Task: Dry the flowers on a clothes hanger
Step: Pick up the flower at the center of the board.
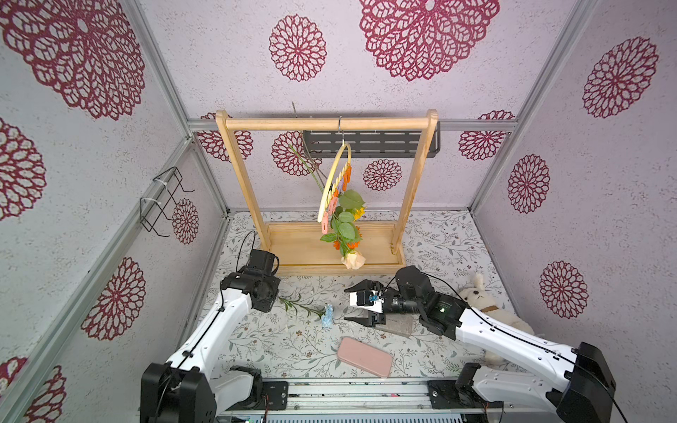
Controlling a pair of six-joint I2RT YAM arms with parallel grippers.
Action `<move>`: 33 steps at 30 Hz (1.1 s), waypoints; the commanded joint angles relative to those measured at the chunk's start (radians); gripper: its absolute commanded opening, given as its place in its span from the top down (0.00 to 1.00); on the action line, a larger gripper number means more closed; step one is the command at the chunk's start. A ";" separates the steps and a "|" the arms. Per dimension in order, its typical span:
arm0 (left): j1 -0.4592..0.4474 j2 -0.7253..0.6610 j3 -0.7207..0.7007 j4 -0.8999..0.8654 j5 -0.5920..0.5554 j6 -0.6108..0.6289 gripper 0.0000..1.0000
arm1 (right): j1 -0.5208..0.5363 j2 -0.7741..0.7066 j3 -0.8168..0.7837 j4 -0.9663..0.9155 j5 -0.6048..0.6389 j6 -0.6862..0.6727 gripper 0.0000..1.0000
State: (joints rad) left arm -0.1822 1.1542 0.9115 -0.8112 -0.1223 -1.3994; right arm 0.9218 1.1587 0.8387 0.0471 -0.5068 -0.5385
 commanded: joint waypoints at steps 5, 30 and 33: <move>-0.028 -0.161 0.003 0.360 -0.035 0.432 1.00 | 0.013 0.120 0.163 0.068 0.031 0.212 0.27; -0.112 -0.319 -0.164 0.992 0.446 0.753 1.00 | -0.023 0.179 0.314 0.161 -0.069 0.441 0.32; -0.111 -0.304 -0.124 0.975 0.447 0.785 1.00 | -0.080 0.109 0.302 0.095 -0.103 0.458 0.29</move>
State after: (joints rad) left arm -0.2878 0.8486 0.7433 0.1287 0.2985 -0.6842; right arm 0.8890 1.3563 1.1316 0.1593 -0.5304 -0.0513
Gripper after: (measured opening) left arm 0.040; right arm 0.706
